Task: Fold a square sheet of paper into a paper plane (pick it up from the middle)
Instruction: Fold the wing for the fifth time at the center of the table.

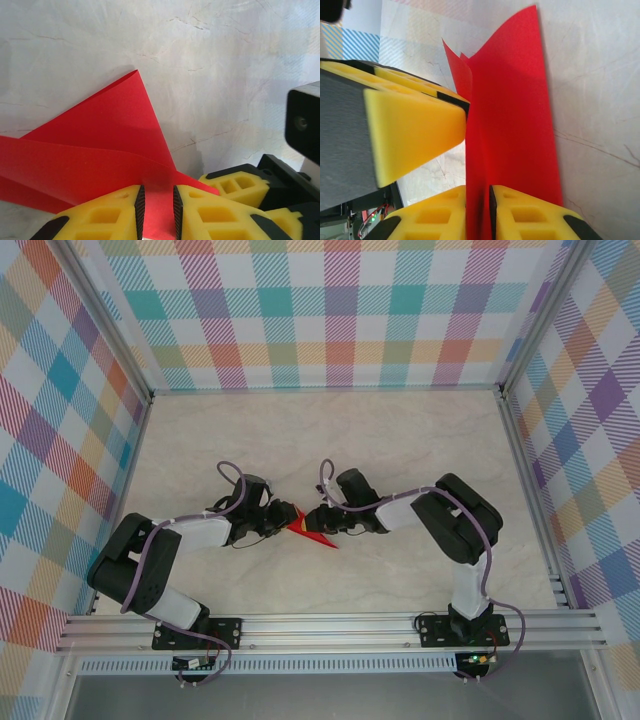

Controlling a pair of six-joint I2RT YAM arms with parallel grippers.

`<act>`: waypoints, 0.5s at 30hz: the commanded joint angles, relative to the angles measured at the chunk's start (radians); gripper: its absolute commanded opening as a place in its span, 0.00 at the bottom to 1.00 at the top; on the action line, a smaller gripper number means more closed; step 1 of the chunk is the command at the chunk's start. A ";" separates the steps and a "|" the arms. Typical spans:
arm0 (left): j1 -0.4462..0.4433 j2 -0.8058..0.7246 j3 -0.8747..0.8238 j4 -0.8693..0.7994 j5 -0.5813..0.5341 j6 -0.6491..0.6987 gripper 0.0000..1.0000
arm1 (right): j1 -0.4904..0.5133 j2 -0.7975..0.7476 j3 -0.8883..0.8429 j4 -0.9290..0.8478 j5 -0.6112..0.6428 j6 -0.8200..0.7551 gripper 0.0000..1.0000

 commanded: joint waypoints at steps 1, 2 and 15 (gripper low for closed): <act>-0.008 -0.003 0.013 -0.028 -0.021 0.020 0.24 | -0.004 -0.046 -0.015 -0.022 -0.035 0.004 0.19; -0.007 -0.002 0.013 -0.027 -0.019 0.020 0.24 | -0.004 -0.052 -0.016 -0.030 -0.031 -0.002 0.20; -0.008 0.014 0.024 -0.036 -0.022 0.017 0.23 | -0.004 -0.133 -0.067 -0.124 0.020 -0.243 0.32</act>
